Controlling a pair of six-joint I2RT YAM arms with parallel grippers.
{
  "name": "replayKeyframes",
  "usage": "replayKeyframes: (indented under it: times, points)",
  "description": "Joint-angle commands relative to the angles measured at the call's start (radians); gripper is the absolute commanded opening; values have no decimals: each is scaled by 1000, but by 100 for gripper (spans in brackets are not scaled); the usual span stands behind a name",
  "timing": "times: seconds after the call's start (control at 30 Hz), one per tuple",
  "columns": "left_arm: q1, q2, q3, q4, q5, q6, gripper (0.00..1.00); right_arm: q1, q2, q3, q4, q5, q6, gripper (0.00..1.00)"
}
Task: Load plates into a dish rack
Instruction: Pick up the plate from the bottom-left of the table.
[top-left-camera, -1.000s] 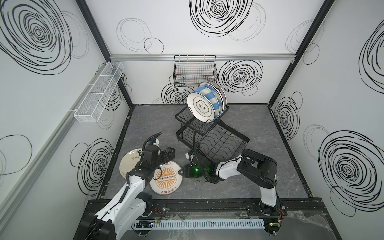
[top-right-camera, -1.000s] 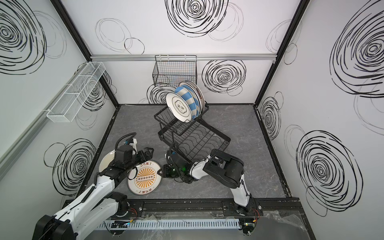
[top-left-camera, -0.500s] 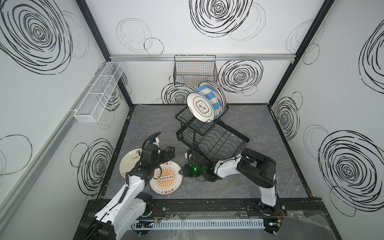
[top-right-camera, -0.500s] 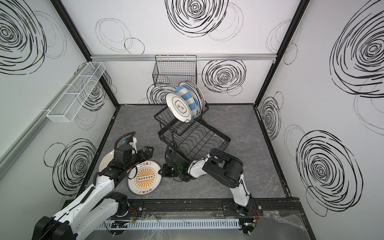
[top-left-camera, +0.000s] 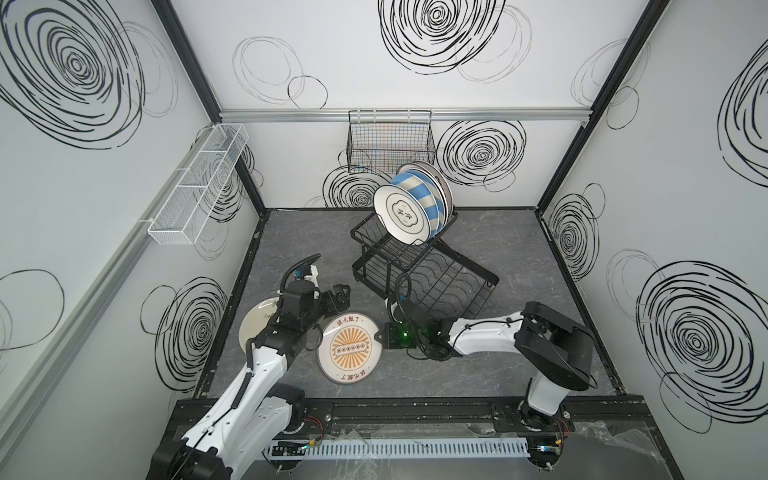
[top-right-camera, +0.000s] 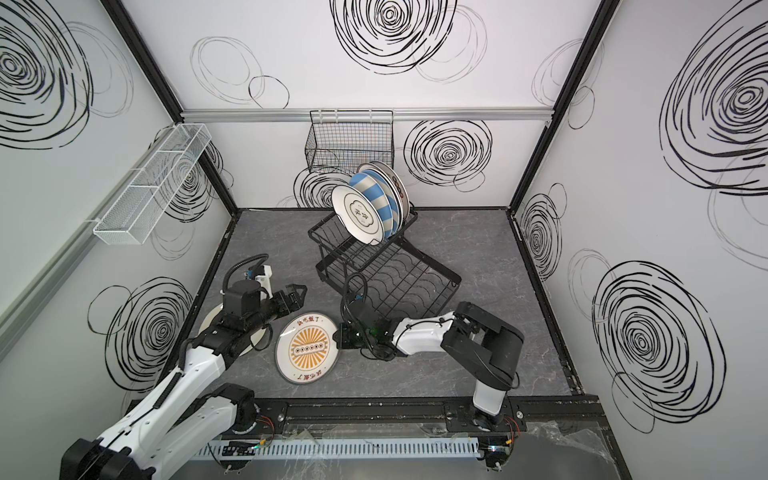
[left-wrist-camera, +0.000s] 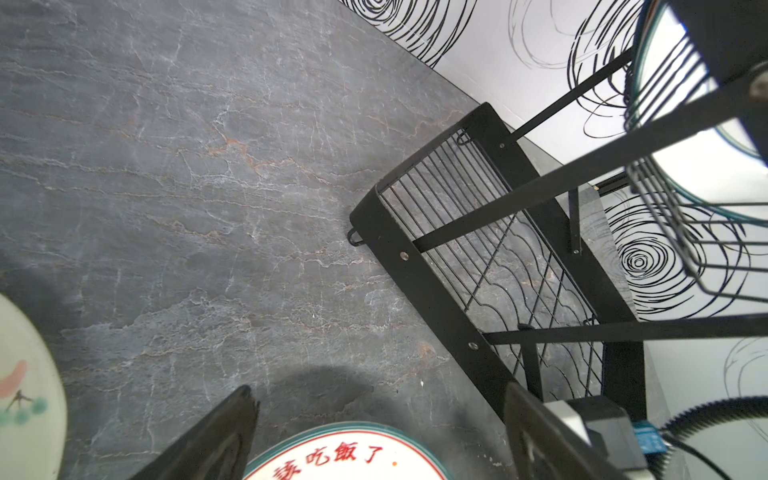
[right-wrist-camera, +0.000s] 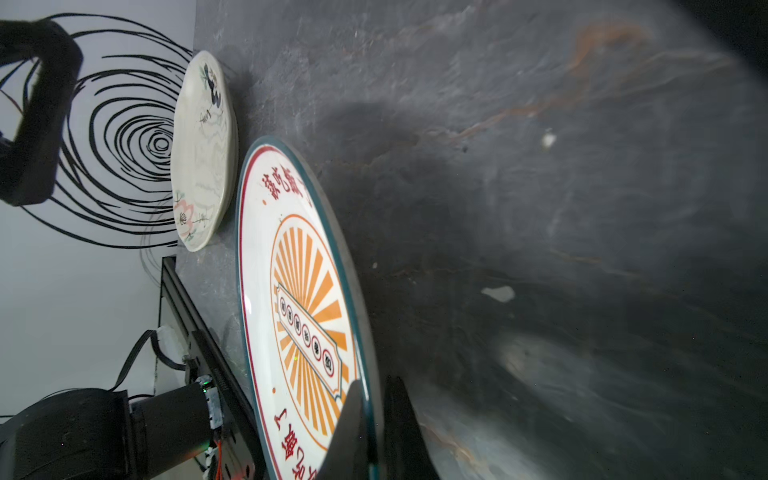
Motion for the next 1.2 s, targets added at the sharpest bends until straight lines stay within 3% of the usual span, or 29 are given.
replayKeyframes:
  times: [0.0,0.17,0.37,0.63,0.93,1.17]
  points:
    - [12,-12,50,-44,-20,33,96,-7,-106,2,-137,95,-98,0]
    - [41,-15,89,-106,-14,66,96,-1,-277,13,-308,183,-202,0]
    - [142,2,90,-124,24,81,96,2,-504,56,-484,289,-329,0]
    - [217,9,58,-118,-112,55,96,-1,-688,215,-743,433,-396,0]
    - [210,68,-25,-44,-187,-8,96,-27,-711,474,-930,560,-528,0]
    - [198,122,-38,-41,-197,1,96,-69,-680,655,-912,574,-604,0]
